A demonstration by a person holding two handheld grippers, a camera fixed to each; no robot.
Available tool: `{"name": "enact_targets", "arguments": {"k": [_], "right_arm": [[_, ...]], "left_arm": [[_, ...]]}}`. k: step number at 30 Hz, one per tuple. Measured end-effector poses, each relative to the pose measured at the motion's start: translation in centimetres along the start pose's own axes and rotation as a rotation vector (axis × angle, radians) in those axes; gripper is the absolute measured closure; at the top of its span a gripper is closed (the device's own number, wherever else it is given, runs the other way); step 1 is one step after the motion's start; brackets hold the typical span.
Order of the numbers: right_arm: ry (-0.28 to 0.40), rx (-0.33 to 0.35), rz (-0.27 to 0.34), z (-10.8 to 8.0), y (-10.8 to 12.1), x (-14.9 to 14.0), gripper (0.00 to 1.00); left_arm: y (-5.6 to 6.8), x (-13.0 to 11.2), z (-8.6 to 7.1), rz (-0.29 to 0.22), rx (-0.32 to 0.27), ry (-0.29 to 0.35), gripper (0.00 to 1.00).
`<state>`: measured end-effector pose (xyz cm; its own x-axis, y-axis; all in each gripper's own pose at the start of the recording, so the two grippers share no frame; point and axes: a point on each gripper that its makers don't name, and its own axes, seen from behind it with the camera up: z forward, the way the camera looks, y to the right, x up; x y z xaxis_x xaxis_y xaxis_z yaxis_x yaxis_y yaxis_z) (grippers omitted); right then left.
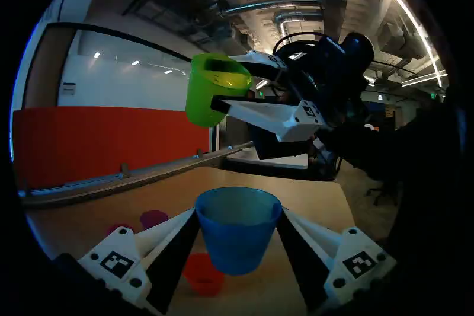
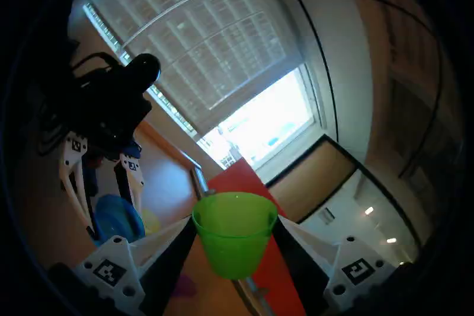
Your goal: Pour water
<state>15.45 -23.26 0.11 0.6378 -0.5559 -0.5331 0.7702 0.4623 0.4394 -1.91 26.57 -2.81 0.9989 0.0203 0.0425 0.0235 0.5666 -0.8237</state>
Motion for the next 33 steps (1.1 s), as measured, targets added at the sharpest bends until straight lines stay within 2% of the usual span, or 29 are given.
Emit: {"name": "enact_targets", "arguments": {"k": [6, 21, 26, 33], "right_arm": [[-0.003, 0.015, 0.201, -0.5, -0.6, -0.5, 0.09], [-0.032, 0.050, 0.604, -0.9, -1.4, -2.1, 0.09], [-0.044, 0.054, 0.669, -0.9, -1.5, -2.7, 0.09], [-0.064, 0.057, 0.678, -1.1, -1.8, -3.3, 0.09]], "left_arm": [[-0.1, 0.0, 0.0, 0.004, 0.004, -0.003, 0.13], [0.1, 0.2, 0.0, 0.010, 0.006, -0.008, 0.14], [0.0, -0.1, -0.2, 0.014, 0.008, -0.019, 0.13], [-0.3, -0.1, -0.4, 0.018, 0.016, -0.032, 0.14]]}}
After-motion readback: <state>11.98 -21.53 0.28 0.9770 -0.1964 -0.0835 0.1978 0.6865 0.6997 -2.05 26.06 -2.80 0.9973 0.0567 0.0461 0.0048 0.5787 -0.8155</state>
